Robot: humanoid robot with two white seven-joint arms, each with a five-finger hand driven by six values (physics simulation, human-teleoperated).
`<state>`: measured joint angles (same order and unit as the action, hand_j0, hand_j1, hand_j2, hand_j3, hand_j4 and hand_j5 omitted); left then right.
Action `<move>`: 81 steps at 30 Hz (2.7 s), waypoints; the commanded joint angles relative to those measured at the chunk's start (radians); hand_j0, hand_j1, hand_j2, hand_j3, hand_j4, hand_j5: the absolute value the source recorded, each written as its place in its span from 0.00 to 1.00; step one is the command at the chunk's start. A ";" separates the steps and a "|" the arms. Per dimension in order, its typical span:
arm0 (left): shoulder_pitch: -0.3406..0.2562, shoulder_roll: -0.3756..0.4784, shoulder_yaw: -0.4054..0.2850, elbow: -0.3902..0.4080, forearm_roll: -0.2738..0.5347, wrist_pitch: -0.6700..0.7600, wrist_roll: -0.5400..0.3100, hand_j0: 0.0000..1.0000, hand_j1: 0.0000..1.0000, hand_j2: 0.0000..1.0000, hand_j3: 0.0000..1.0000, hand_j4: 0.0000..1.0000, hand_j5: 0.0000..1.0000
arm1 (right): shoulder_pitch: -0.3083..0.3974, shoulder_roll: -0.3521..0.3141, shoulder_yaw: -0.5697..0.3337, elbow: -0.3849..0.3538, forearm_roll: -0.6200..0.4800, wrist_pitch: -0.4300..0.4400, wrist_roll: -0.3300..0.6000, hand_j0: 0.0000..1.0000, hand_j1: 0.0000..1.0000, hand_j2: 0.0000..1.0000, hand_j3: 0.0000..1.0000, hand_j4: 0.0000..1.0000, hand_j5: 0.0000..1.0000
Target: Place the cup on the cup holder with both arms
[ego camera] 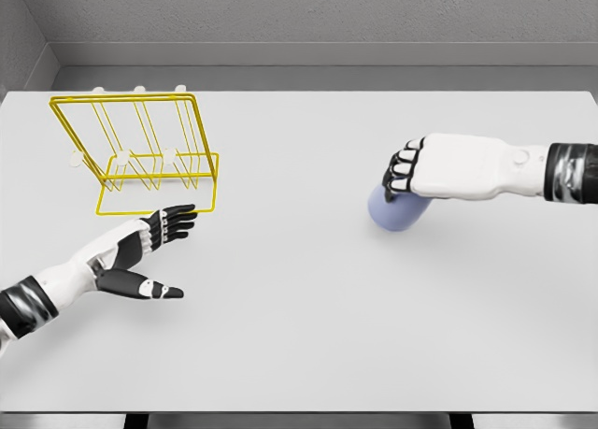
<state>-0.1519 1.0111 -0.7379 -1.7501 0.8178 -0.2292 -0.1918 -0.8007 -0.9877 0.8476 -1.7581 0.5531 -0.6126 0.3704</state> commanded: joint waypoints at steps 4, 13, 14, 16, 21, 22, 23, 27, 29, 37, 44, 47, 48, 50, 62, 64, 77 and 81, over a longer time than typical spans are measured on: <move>-0.002 -0.006 -0.001 0.006 -0.002 -0.001 0.000 1.00 1.00 1.00 1.00 1.00 1.00 | 0.000 0.064 -0.001 -0.008 0.008 0.002 0.032 0.52 0.52 0.52 0.52 0.52 0.52; -0.003 -0.009 -0.001 0.012 0.000 -0.001 0.000 1.00 1.00 1.00 1.00 1.00 1.00 | -0.017 0.141 0.005 -0.009 0.008 0.002 0.058 0.53 0.53 0.53 0.53 0.53 0.53; -0.003 -0.009 -0.001 0.012 0.000 -0.001 0.000 1.00 1.00 1.00 1.00 1.00 1.00 | -0.017 0.156 0.005 -0.009 0.007 0.002 0.058 0.53 0.53 0.53 0.53 0.53 0.53; -0.003 -0.009 -0.001 0.012 0.000 -0.001 0.000 1.00 1.00 1.00 1.00 1.00 1.00 | -0.015 0.178 0.008 -0.009 0.007 0.002 0.065 0.53 0.53 0.53 0.53 0.53 0.53; -0.003 -0.008 0.000 0.015 0.000 -0.001 0.000 1.00 1.00 1.00 1.00 1.00 1.00 | -0.017 0.227 0.011 -0.009 0.007 0.002 0.067 0.53 0.53 0.53 0.53 0.53 0.53; -0.009 -0.008 0.000 0.015 0.001 -0.001 0.000 1.00 1.00 1.00 1.00 1.00 1.00 | -0.018 0.227 0.013 -0.011 0.007 0.002 0.067 0.53 0.53 0.53 0.53 0.53 0.53; -0.009 -0.008 -0.001 0.015 0.000 -0.001 0.000 1.00 1.00 1.00 1.00 1.00 1.00 | -0.020 0.230 0.013 -0.009 0.010 0.002 0.067 0.53 0.53 0.53 0.53 0.53 0.53; -0.009 -0.009 -0.001 0.015 0.000 -0.001 0.000 1.00 1.00 1.00 1.00 1.00 1.00 | -0.018 0.271 0.027 -0.009 0.034 0.002 0.067 0.53 0.53 0.53 0.53 0.53 0.53; -0.009 -0.009 0.000 0.015 0.000 -0.001 0.000 1.00 1.00 1.00 1.00 1.00 1.00 | -0.018 0.291 0.037 -0.009 0.034 0.002 0.070 0.53 0.53 0.53 0.53 0.53 0.53; -0.009 -0.009 0.000 0.017 0.000 -0.001 0.000 1.00 1.00 1.00 1.00 1.00 1.00 | -0.018 0.339 0.079 -0.009 0.053 0.002 0.071 0.53 0.53 0.53 0.53 0.53 0.53; -0.009 -0.011 -0.001 0.015 0.000 -0.001 0.000 1.00 1.00 1.00 1.00 1.00 1.00 | -0.017 0.385 0.110 -0.009 0.076 0.002 0.073 0.53 0.53 0.53 0.53 0.53 0.53; -0.009 -0.011 0.000 0.015 0.000 -0.001 0.000 1.00 1.00 1.00 1.00 1.00 1.00 | -0.017 0.389 0.113 -0.003 0.087 0.002 0.073 0.53 0.53 0.53 0.53 0.53 0.53; -0.011 -0.011 0.000 0.017 0.000 -0.001 0.000 1.00 1.00 1.00 1.00 1.00 1.00 | -0.017 0.391 0.113 0.002 0.088 0.002 0.073 0.53 0.53 0.53 0.53 0.53 0.53; -0.009 -0.011 0.000 0.017 0.000 -0.001 0.000 1.00 1.00 1.00 1.00 1.00 1.00 | -0.017 0.391 0.113 0.014 0.090 0.002 0.073 0.54 0.54 0.54 0.54 0.54 0.54; -0.009 -0.026 0.000 0.017 -0.002 -0.001 0.000 1.00 1.00 1.00 1.00 1.00 1.00 | -0.015 0.414 0.122 0.031 0.113 0.002 0.073 0.79 0.79 0.79 0.79 0.79 0.79; -0.009 -0.026 0.000 0.018 -0.002 -0.001 0.000 1.00 1.00 1.00 1.00 1.00 1.00 | -0.012 0.414 0.119 0.029 0.111 0.002 0.073 1.00 1.00 1.00 1.00 1.00 1.00; -0.009 -0.026 0.000 0.027 -0.002 -0.001 0.000 1.00 1.00 1.00 1.00 1.00 1.00 | -0.015 0.419 0.056 0.011 0.097 0.002 0.062 1.00 1.00 1.00 1.00 1.00 1.00; -0.011 -0.031 0.000 0.038 0.000 -0.002 0.000 1.00 1.00 1.00 1.00 1.00 1.00 | -0.015 0.405 -0.002 0.009 0.094 0.002 0.064 1.00 1.00 1.00 1.00 1.00 1.00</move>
<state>-0.1626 0.9814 -0.7379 -1.7158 0.8136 -0.2311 -0.1916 -0.8161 -0.5773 0.8743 -1.7471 0.6543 -0.6128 0.4339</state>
